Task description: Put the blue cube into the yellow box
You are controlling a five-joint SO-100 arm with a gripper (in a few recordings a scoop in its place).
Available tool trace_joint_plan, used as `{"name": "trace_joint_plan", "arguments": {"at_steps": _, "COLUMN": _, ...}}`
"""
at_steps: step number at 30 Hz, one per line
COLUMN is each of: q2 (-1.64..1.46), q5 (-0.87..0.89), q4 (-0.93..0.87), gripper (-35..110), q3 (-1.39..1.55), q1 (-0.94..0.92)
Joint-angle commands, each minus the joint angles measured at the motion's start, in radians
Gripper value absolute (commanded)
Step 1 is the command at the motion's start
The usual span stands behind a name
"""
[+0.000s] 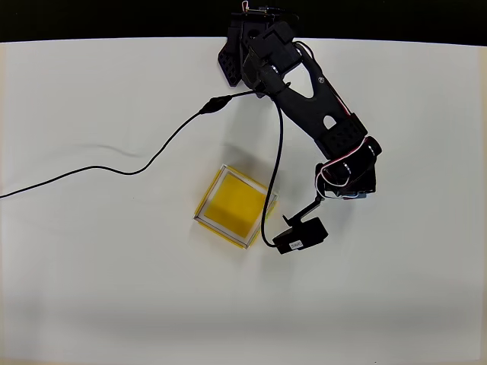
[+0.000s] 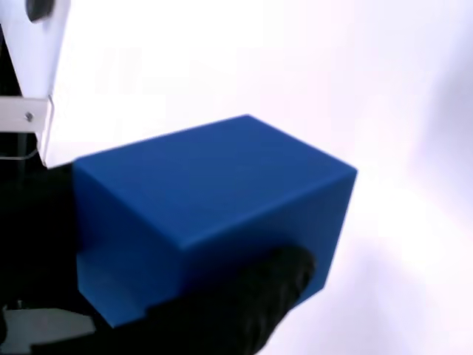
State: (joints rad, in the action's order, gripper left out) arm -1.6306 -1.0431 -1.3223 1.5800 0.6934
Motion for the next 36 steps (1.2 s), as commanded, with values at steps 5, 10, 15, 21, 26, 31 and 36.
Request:
{"name": "trace_joint_plan", "arguments": {"at_steps": 5, "q2": -0.296, "q5": -0.23, "q4": -0.061, "gripper": 15, "q3": -0.126, "q1": -0.245}}
{"name": "trace_joint_plan", "arguments": {"at_steps": 10, "q2": -0.327, "q5": -0.351, "q4": -0.046, "gripper": 14, "q3": -0.124, "q1": -0.431}}
{"name": "trace_joint_plan", "arguments": {"at_steps": 15, "q2": -0.327, "q5": -0.439, "q4": -0.011, "gripper": 14, "q3": -0.115, "q1": -0.584}}
{"name": "trace_joint_plan", "arguments": {"at_steps": 21, "q2": -0.298, "q5": -0.468, "q4": 0.002, "gripper": 14, "q3": -0.11, "q1": -0.684}}
{"name": "trace_joint_plan", "arguments": {"at_steps": 26, "q2": -0.268, "q5": -0.476, "q4": 0.018, "gripper": 13, "q3": -0.06, "q1": -0.735}}
{"name": "trace_joint_plan", "arguments": {"at_steps": 31, "q2": -0.239, "q5": -0.465, "q4": 0.069, "gripper": 13, "q3": 0.02, "q1": -0.762}}
{"name": "trace_joint_plan", "arguments": {"at_steps": 36, "q2": -0.222, "q5": -0.476, "q4": 0.126, "gripper": 13, "q3": 0.107, "q1": -0.787}}
